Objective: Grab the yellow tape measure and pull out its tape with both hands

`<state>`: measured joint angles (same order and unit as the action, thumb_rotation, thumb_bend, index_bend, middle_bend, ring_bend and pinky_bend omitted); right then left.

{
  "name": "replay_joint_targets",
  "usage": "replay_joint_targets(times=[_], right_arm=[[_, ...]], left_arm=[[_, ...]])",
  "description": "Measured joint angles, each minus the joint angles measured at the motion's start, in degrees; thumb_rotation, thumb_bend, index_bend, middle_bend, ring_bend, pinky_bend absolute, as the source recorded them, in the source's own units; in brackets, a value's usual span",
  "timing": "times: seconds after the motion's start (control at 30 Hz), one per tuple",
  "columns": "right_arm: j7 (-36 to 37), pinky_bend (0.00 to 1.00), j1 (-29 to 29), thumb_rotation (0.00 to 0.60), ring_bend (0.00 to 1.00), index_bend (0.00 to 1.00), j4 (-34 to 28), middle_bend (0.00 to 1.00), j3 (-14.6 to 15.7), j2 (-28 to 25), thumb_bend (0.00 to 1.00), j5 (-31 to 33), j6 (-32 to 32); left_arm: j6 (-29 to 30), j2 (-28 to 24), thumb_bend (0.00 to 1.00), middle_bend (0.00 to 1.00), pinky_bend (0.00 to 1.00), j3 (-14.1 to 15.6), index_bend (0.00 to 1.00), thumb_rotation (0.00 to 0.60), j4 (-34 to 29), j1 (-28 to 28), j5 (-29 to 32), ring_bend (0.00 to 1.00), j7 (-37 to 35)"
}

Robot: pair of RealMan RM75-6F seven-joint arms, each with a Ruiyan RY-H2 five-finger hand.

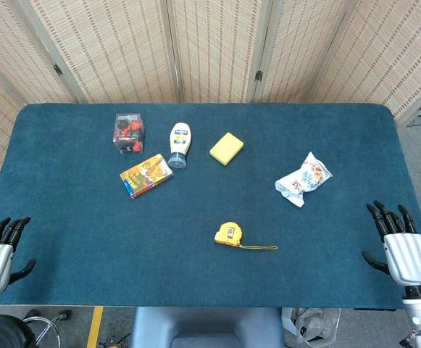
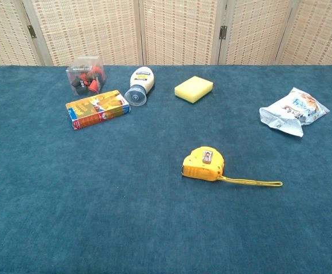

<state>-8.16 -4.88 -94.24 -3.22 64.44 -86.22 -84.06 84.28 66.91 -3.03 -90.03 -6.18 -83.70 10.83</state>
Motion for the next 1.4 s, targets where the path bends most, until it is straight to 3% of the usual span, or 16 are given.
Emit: replay_joint_targets(times=[0.57, 0.93, 1.2, 1.4], right_arm=[[3.2, 0.04, 0.0, 0.600, 0.20, 0.06, -2.0, 0.12, 1.1, -1.4, 0.22, -2.1, 0.4], [-1.5, 0.06, -4.2, 0.600, 0.27, 0.05, -5.8, 0.17, 0.9, 0.7, 0.22, -4.4, 5.4], [-7.2, 0.06, -9.7, 0.600, 0.20, 0.00, -8.4, 0.14, -0.7, 4.8, 0.22, -0.5, 14.0], [-10.2, 0.06, -13.3, 0.600, 0.10, 0.00, -8.4, 0.03, -2.0, 8.2, 0.22, 2.2, 18.6]], left_arm=[[0.9, 0.4, 0.28, 0.21, 0.06, -0.1, 0.14, 0.600, 0.1, 0.2, -0.5, 0.12, -0.2], [1.1, 0.0, 0.29, 0.21, 0.06, -0.1, 0.14, 0.600, -0.6, 0.0, -1.1, 0.12, 0.0], [0.9, -0.1, 0.28, 0.21, 0.06, 0.0, 0.14, 0.600, -0.6, -0.2, -1.4, 0.12, 0.0], [1.3, -0.5, 0.28, 0.21, 0.06, 0.0, 0.14, 0.600, -0.7, 0.0, -1.5, 0.12, -0.3]])
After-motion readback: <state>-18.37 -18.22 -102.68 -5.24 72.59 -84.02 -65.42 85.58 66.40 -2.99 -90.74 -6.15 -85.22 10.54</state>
